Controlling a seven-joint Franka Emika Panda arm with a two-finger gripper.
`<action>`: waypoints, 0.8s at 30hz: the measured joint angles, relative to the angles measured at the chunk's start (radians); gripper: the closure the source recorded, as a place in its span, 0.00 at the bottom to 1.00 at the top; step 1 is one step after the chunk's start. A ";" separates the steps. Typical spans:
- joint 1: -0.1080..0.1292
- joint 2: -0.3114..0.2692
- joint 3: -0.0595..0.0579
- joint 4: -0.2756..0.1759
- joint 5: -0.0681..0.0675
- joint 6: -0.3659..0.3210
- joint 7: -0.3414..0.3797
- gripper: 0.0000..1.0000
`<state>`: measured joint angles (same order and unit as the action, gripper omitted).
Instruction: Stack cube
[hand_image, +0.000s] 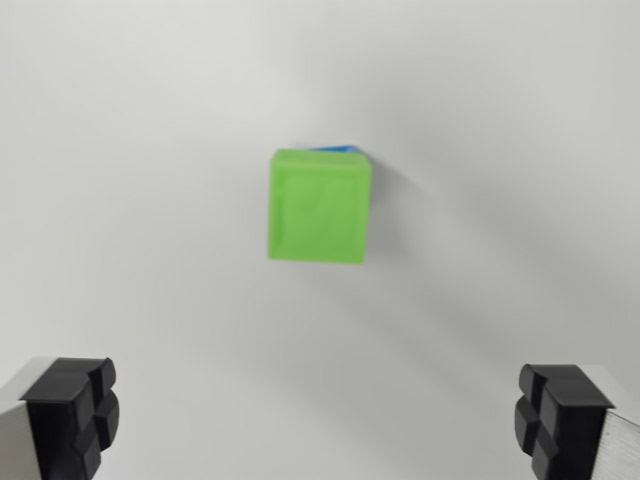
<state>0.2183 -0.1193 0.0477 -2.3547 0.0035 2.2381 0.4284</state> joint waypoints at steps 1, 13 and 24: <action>0.000 -0.006 0.000 0.005 0.000 -0.011 0.000 0.00; 0.000 -0.059 0.000 0.070 0.002 -0.128 -0.001 0.00; 0.000 -0.082 0.000 0.118 0.003 -0.201 -0.002 0.00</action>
<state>0.2183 -0.2017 0.0477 -2.2365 0.0063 2.0374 0.4265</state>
